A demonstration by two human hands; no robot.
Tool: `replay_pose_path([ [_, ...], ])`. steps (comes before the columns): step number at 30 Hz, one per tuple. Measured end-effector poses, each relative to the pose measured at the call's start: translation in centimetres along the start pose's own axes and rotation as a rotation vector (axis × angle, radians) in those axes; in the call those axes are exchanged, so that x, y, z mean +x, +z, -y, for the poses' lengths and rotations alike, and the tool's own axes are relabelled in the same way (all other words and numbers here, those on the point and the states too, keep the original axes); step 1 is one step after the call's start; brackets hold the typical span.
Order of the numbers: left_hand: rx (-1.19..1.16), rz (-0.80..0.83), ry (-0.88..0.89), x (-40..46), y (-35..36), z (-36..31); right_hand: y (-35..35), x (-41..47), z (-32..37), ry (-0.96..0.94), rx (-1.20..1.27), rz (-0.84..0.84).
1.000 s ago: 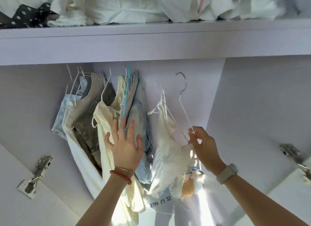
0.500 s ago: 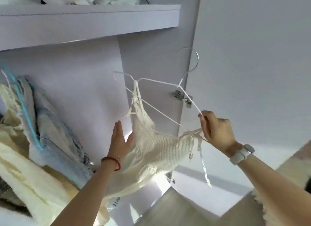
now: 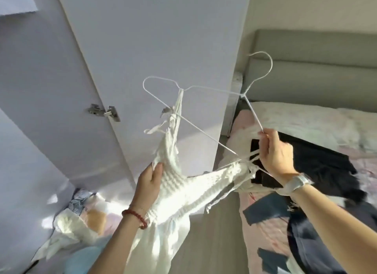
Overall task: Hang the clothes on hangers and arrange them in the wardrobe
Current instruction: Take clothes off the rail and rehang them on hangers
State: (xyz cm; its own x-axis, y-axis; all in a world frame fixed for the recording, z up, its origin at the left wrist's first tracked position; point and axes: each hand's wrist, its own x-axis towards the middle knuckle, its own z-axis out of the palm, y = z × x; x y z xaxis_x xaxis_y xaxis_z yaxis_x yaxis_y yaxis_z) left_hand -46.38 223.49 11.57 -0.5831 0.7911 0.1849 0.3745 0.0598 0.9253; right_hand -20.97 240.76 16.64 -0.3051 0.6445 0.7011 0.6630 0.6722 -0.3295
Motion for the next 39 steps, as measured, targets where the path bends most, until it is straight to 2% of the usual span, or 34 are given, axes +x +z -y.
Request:
replay_pose_path([
  [3,-0.048,0.147,0.059,-0.1,5.0,-2.7,-2.3,-3.6,-5.5,0.311,-0.055,-0.049],
  [6,-0.062,0.255,0.096,-0.1,10.3,-5.0,-4.9,-6.9,-9.6,0.495,-0.037,-0.07],
  [10,-0.073,0.389,0.047,-0.9,17.7,-6.9,-9.0,-10.1,-14.7,0.623,-0.065,-0.155],
  [14,-0.067,0.392,-0.054,-0.2,24.9,-8.9,-12.2,-11.9,-19.5,0.745,-0.094,-0.206],
  [17,-0.139,0.388,-0.105,2.1,29.0,-10.5,-12.8,-11.3,-22.7,0.759,-0.064,-0.216],
  [20,-0.14,0.306,-0.058,4.9,31.6,-11.2,-12.1,-9.1,-25.0,0.742,-0.043,-0.243],
  [26,-0.112,0.013,0.013,13.1,34.2,-13.6,-9.0,-0.4,-27.8,0.683,0.059,-0.266],
  [33,-0.113,-0.281,0.102,25.1,36.6,-19.1,-4.2,11.1,-29.7,0.671,0.218,-0.399],
  [36,-0.145,-0.335,0.139,29.0,38.5,-22.1,-3.5,15.0,-31.2,0.683,0.267,-0.471],
  [39,-0.198,-0.321,0.224,31.8,41.8,-24.5,-4.1,18.2,-34.1,0.679,0.269,-0.551],
])
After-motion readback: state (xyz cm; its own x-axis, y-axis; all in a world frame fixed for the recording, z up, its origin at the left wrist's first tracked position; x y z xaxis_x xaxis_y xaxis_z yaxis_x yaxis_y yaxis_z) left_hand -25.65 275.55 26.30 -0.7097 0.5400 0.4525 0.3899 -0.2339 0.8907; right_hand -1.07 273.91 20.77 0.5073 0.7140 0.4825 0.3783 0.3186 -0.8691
